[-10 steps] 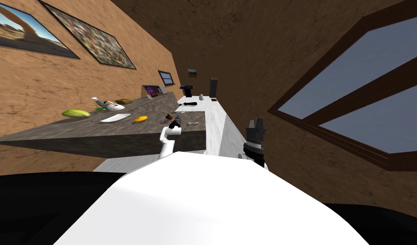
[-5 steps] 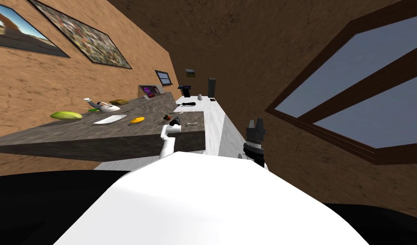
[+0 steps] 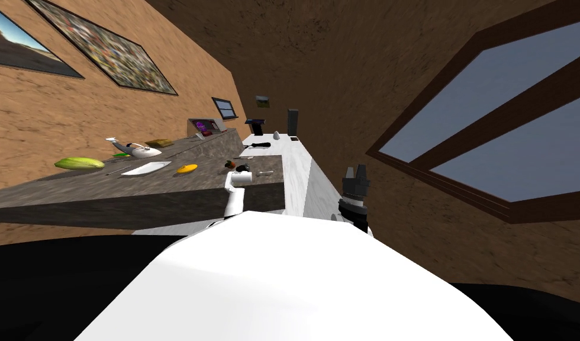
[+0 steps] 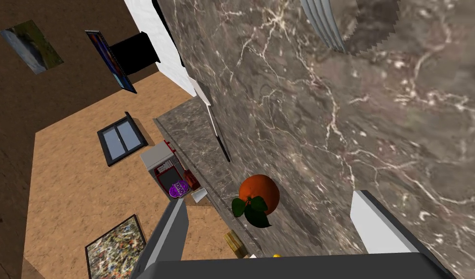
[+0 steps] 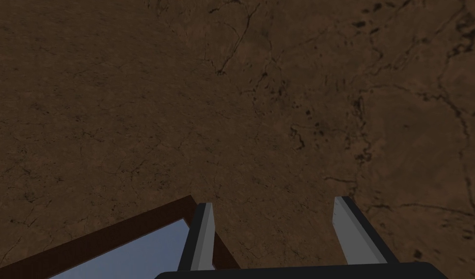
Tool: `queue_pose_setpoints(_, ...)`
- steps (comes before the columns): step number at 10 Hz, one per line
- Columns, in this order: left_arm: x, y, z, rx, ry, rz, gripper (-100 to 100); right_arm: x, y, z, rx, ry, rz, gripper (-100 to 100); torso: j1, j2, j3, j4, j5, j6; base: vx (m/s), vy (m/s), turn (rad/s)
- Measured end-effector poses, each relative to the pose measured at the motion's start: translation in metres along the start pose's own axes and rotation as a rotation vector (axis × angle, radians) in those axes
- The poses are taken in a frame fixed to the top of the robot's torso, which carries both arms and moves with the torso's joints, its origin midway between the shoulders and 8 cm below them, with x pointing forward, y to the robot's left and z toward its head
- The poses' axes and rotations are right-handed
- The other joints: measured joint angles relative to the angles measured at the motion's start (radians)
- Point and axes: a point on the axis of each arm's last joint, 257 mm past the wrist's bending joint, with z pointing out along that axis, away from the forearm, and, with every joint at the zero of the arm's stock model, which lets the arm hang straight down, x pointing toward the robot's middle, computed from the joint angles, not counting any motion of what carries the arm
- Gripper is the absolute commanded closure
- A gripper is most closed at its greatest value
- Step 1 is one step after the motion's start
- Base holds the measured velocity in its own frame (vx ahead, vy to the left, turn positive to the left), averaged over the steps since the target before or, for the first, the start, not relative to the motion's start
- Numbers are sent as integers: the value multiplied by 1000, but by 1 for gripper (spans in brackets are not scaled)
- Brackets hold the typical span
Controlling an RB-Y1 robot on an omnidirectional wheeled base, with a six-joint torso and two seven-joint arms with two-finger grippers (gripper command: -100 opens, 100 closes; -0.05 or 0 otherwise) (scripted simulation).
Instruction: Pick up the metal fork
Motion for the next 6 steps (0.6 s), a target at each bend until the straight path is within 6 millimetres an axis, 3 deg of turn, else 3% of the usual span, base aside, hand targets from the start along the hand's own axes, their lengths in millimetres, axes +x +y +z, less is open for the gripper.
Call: queue_pose_setpoints(6, -7, 25, 11, -174, -23, -4, -100, 0, 0, 0, 0, 0, 0, 0, 0, 0, 0, 0, 0, 0, 16, -2, -48)
